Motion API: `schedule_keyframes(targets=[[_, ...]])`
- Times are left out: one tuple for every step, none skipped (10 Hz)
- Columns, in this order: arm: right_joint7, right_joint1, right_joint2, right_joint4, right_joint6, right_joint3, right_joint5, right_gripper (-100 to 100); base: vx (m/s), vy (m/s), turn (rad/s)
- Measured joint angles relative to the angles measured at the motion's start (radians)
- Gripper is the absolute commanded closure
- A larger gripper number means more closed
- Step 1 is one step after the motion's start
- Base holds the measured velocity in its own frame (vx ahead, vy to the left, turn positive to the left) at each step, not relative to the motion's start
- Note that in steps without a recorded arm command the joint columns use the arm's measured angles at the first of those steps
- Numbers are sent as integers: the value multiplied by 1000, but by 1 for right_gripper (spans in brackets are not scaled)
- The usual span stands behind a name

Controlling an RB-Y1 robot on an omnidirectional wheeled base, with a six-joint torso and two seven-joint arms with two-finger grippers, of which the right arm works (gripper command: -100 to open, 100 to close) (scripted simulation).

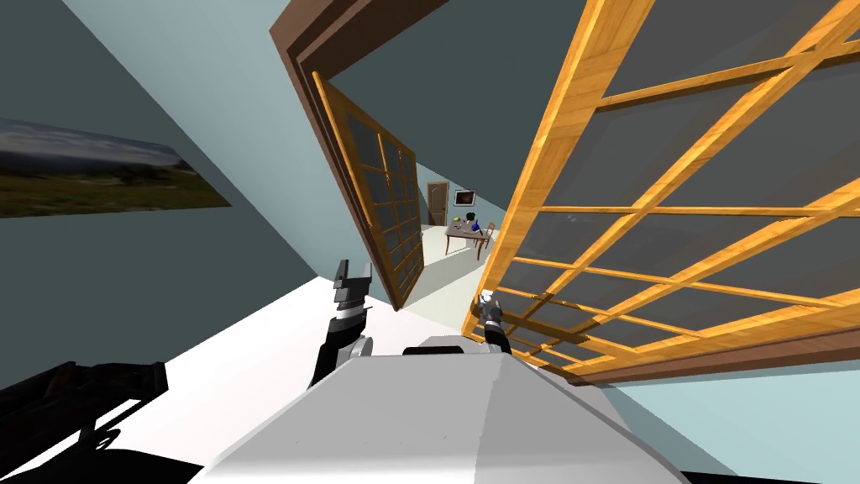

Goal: Push the door open

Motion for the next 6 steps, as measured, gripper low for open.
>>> schedule_keyframes(targets=[[0,0,0,0,0,0,0,100,-4,2,17],[0,0,0,0,0,0,0,100,-7,2,-1],[0,0,-2,0,0,-2,-1,100,0,0,0],[0,-1,-2,0,1,-2,-1,100,0,0,0],[0,-1,-2,0,1,-2,-1,100,0,0,0],[0,-1,-2,0,1,-2,-1,100,0,0,0]])
